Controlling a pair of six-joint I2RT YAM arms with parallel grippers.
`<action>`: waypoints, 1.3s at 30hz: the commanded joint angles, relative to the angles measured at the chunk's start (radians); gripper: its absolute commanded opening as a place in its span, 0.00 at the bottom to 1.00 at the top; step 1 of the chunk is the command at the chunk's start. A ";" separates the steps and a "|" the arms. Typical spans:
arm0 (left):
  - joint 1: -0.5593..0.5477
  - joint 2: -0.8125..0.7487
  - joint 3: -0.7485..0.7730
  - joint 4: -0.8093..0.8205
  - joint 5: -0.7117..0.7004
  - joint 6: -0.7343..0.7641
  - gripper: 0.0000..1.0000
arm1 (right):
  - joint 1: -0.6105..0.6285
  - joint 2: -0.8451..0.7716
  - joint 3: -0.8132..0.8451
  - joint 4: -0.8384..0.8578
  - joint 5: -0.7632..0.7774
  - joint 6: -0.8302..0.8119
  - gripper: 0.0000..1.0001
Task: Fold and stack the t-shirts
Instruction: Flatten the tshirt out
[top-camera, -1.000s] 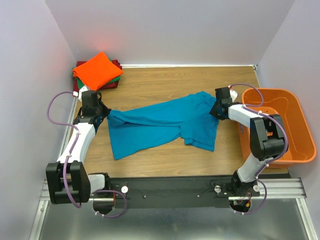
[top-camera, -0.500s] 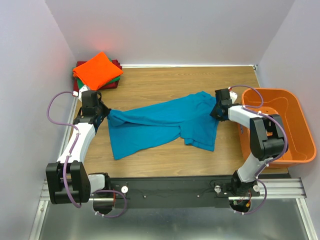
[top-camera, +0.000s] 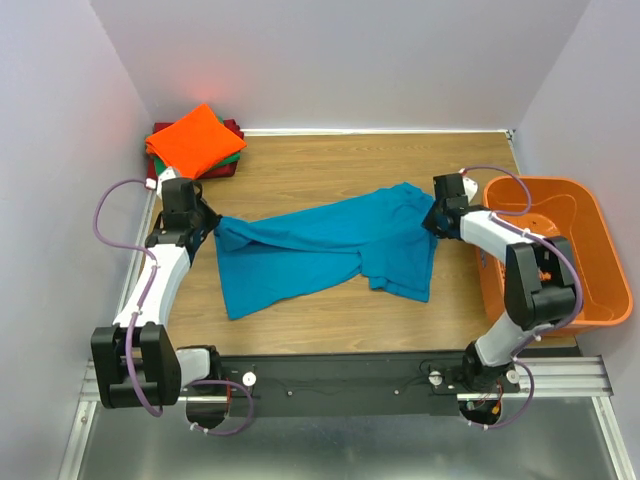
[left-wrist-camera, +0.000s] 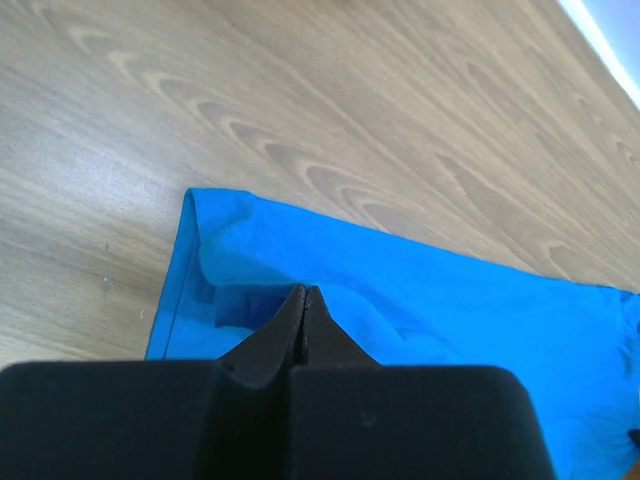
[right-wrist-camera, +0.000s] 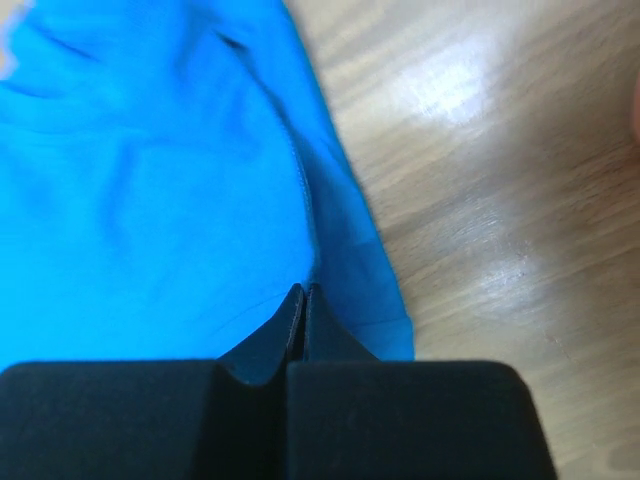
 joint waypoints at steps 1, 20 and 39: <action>0.006 -0.042 0.071 -0.001 0.007 0.031 0.00 | -0.002 -0.113 0.077 -0.036 -0.015 -0.012 0.01; 0.017 -0.381 0.535 -0.197 -0.069 0.109 0.00 | -0.005 -0.696 0.545 -0.347 0.029 -0.072 0.01; 0.017 0.066 0.679 0.228 0.101 0.054 0.00 | -0.008 -0.247 0.763 -0.088 -0.012 -0.150 0.01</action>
